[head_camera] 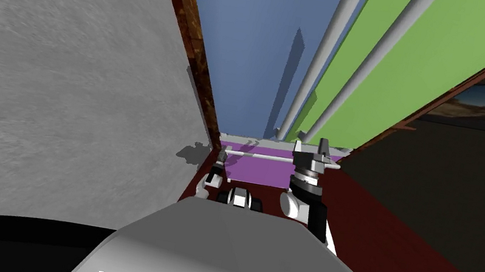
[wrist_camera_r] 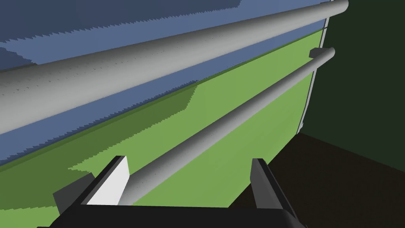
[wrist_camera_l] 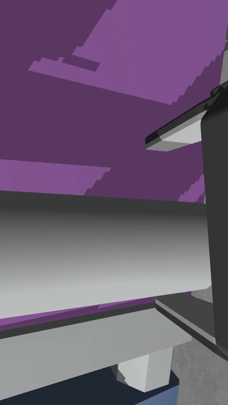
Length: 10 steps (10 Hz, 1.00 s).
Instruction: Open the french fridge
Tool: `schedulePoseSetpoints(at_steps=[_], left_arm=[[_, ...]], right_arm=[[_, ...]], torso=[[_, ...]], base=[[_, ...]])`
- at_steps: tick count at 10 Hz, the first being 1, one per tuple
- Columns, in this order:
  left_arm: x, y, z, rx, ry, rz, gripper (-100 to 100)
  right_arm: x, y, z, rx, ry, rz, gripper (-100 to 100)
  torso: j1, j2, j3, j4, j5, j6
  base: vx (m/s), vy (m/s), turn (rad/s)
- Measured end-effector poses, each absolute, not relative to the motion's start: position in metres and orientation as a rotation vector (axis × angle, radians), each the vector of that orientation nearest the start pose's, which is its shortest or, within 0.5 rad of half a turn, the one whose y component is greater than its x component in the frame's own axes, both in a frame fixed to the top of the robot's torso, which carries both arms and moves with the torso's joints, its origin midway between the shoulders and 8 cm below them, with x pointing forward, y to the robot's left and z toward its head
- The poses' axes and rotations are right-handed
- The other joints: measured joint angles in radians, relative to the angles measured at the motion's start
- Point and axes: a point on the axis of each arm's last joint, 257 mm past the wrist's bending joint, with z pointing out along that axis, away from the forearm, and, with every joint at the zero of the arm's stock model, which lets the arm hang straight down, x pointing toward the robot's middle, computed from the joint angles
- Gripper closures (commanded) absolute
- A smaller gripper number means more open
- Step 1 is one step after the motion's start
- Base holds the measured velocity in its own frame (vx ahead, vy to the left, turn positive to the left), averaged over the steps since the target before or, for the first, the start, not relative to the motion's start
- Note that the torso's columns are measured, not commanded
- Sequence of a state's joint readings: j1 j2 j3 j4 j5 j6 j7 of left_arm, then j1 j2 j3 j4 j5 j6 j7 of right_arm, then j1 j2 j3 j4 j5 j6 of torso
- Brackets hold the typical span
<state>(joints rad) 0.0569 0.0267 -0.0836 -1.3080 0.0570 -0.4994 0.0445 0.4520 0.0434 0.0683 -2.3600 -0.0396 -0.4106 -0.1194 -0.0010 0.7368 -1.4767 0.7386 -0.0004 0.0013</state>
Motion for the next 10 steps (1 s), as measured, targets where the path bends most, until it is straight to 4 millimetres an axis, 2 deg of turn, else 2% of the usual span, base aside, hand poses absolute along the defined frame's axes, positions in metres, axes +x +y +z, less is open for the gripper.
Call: schedulePoseSetpoints(at_steps=[1, 2, 4, 8, 9, 10], left_arm=[[0.511, 0.188, -0.262, -1.096, 1.098, -1.399, -100], [0.512, 0.186, -0.263, -1.095, 1.101, -1.399, 100], [0.502, 0.204, -0.255, -1.106, 1.069, -1.381, 100], [0.465, 0.262, -0.255, -1.144, 0.97, -1.3, 100], [0.457, 0.28, -0.256, -1.154, 0.95, -1.275, 100], [0.451, 0.286, -0.257, -1.159, 0.94, -1.265, 100]], right_arm=[[0.346, -0.26, 0.059, 0.733, 0.495, 1.535, 0], [0.346, -0.26, 0.059, 0.733, 0.495, 1.535, 0], [0.346, -0.26, 0.059, 0.733, 0.495, 1.535, 0], [0.346, -0.26, 0.059, 0.733, 0.495, 1.535, 0], [0.346, -0.26, 0.059, 0.733, 0.495, 1.535, 0], [0.346, -0.26, 0.059, 0.733, 0.495, 1.535, 0]], torso=[[0.001, -0.003, -0.002, 0.0, 0.0, 0.0], [0.001, -0.003, -0.002, -0.001, 0.0, 0.0], [-0.002, -0.003, -0.002, -0.001, 0.0, 0.003], [-0.004, -0.004, -0.002, -0.005, 0.002, 0.005], [-0.003, -0.005, -0.002, -0.006, 0.003, 0.005], [-0.001, -0.005, -0.002, -0.006, 0.003, 0.003]], base=[[-0.012, -0.002, 0.046], [0.001, -0.001, -0.198], [0.009, 0.004, -0.268], [0.004, -0.011, -0.324], [0.001, -0.008, -0.086], [0.0, -0.017, -0.176]])
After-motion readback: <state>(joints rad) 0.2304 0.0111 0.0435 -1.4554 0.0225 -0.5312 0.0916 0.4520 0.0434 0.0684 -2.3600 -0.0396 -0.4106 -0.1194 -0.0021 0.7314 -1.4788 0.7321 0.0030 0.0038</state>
